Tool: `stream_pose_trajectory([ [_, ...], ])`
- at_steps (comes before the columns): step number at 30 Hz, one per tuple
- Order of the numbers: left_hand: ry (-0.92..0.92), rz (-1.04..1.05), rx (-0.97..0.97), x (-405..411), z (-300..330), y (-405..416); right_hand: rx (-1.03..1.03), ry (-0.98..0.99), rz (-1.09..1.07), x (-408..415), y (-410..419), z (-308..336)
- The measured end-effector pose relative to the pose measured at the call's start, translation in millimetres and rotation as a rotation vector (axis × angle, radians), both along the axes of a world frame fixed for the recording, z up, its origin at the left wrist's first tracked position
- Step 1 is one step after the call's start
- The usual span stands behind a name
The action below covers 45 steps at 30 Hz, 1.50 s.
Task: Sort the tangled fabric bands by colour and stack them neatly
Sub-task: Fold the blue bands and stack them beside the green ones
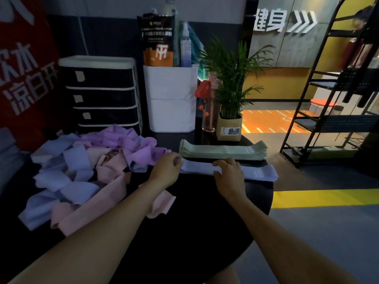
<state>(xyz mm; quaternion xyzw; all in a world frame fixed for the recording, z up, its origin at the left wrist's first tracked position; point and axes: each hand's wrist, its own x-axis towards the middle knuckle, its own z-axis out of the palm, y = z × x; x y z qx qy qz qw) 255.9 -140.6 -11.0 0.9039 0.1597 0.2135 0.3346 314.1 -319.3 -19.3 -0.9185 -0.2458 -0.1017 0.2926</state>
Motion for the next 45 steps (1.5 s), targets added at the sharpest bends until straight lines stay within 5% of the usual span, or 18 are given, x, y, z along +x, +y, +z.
stream_pose_trajectory([
  [18, -0.029, 0.324, 0.219, -161, 28, 119, 0.126, 0.075, 0.572, -105, 168, 38],
  [33, -0.022, 0.246, 0.137, -185, 5, 148, -0.058, 0.219, 0.733, -133, 223, 24],
  [40, -0.199, 0.123, -0.202, -167, 40, 140, 0.258, 0.202, 0.676, -109, 226, 65],
  [45, -0.243, 0.005, -0.240, -150, 69, 136, 0.462, 0.225, 0.585, -82, 217, 107],
])
